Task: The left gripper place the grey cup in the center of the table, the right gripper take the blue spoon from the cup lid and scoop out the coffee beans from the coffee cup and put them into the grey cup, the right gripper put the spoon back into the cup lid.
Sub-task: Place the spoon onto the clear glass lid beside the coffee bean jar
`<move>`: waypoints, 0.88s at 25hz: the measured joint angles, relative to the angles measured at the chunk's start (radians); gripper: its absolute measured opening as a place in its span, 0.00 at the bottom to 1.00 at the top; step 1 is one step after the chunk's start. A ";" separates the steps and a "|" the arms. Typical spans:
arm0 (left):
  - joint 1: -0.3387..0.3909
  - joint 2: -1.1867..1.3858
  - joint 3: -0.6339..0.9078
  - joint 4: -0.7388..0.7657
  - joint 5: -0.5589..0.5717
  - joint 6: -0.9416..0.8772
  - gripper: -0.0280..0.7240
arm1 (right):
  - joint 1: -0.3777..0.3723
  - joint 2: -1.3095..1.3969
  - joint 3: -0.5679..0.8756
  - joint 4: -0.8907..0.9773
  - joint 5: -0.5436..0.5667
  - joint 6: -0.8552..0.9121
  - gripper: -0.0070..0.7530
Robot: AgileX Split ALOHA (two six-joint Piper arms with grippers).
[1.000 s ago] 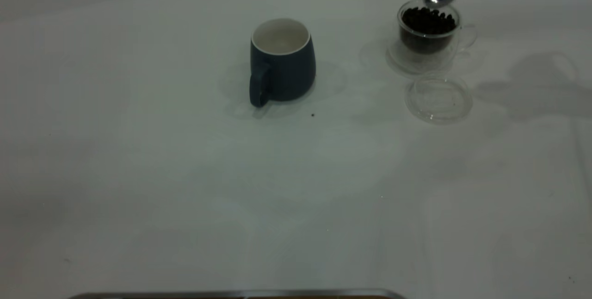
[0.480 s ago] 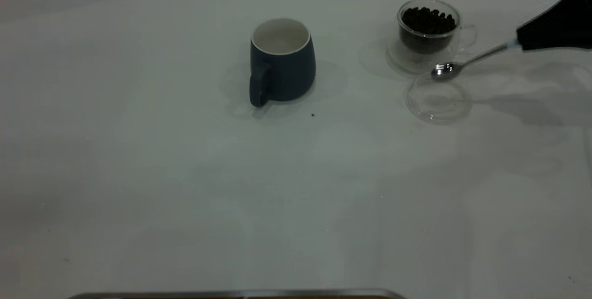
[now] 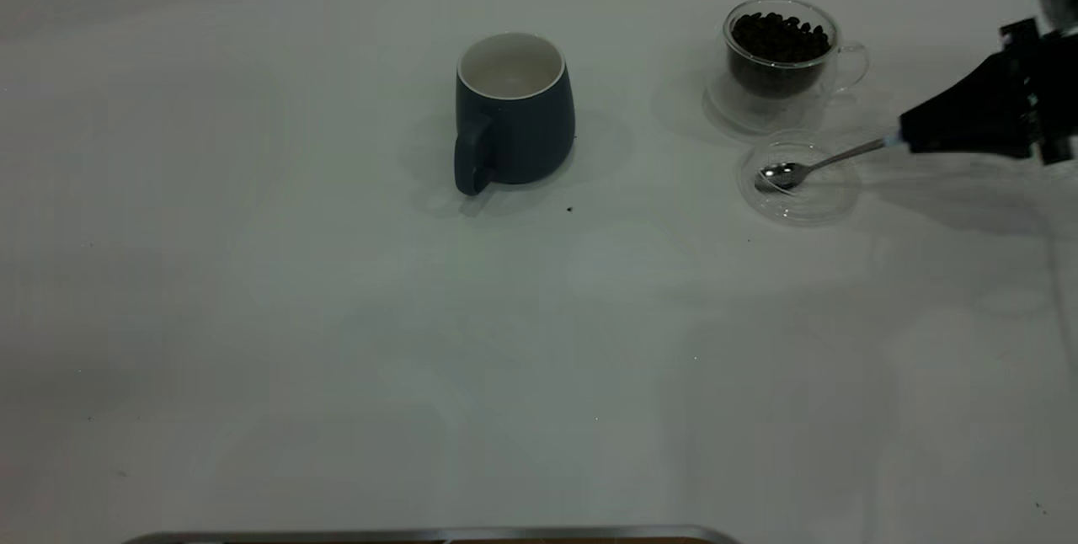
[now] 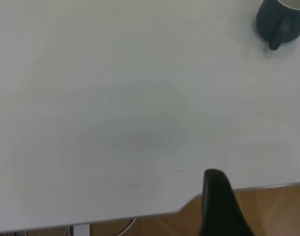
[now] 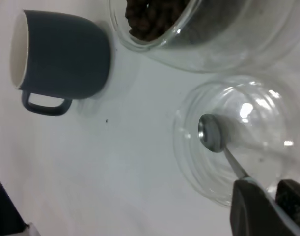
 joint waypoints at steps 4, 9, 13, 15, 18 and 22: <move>0.000 0.000 0.000 0.000 0.000 0.000 0.67 | 0.021 0.009 -0.001 0.049 -0.001 -0.013 0.14; 0.000 0.000 0.000 0.000 0.000 0.000 0.67 | 0.028 0.023 -0.001 0.059 -0.003 -0.018 0.16; 0.000 0.000 0.000 0.000 0.000 0.000 0.67 | 0.038 0.023 -0.002 0.046 -0.037 -0.018 0.29; 0.000 0.000 0.000 0.000 0.000 0.000 0.67 | 0.042 0.023 -0.002 0.041 -0.049 -0.018 0.41; 0.000 0.000 0.000 0.000 0.000 0.000 0.67 | 0.046 0.023 -0.002 0.039 -0.064 -0.017 0.58; 0.000 0.000 0.000 0.000 0.000 0.000 0.67 | 0.057 0.023 -0.002 0.032 -0.097 -0.001 0.78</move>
